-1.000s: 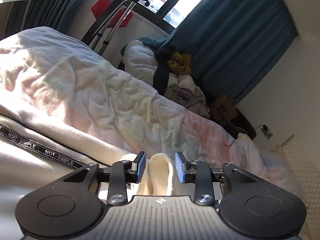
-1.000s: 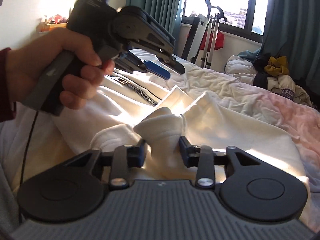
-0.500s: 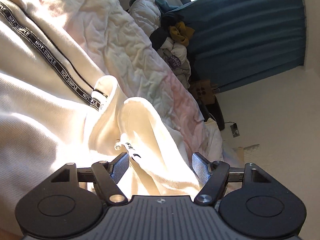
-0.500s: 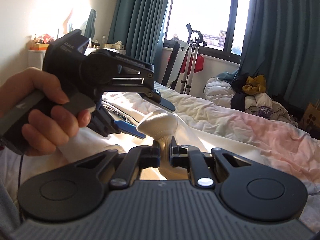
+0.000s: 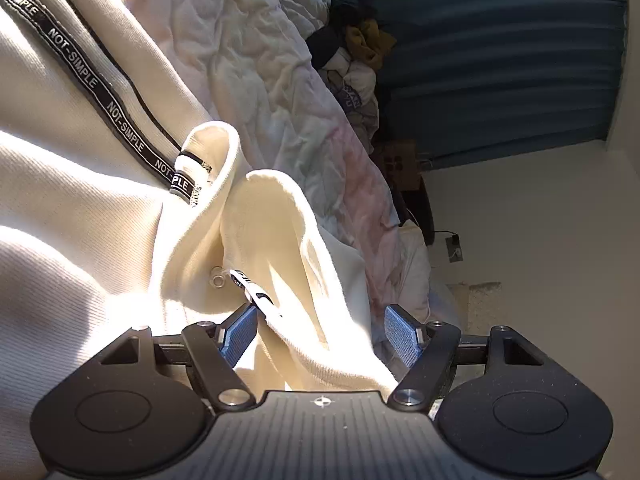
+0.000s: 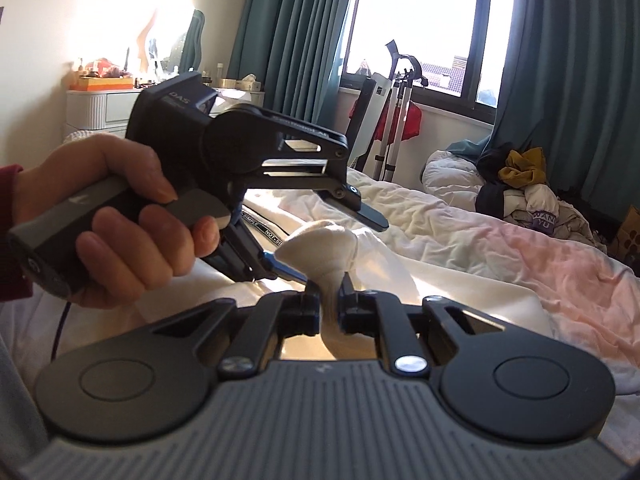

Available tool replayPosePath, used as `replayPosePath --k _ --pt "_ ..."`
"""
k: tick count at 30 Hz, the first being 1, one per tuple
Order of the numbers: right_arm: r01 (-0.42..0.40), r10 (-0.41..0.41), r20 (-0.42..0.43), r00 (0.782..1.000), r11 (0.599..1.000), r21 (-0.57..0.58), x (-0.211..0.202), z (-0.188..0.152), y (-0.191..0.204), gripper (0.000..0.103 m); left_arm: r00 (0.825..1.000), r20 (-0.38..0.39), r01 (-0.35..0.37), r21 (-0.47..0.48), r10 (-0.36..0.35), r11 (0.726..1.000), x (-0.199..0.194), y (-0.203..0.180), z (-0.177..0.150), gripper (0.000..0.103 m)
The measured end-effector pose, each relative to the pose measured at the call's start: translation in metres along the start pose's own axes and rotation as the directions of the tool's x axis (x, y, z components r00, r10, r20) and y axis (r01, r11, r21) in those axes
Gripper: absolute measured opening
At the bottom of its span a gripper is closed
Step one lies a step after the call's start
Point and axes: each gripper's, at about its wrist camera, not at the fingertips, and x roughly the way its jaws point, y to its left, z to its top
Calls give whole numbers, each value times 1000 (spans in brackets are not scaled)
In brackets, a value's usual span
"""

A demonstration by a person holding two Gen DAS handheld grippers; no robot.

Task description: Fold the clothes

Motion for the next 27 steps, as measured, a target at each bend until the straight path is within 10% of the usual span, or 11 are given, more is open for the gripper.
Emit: replayPosePath --k 5,9,17,27 --pt "-7 7 -8 1000 1000 -27 2 -1 3 12 998 -5 -64 122 65 990 16 -15 5 69" --pt "-24 22 -48 999 999 -29 6 -4 4 12 993 53 -112 168 104 979 18 -17 10 13" --pt "-54 54 -15 998 998 -38 2 -3 9 14 986 159 -87 271 44 959 -9 -42 2 11" --pt "-109 113 -196 974 994 29 39 -20 11 14 974 129 -208 177 186 962 12 2 5 17"
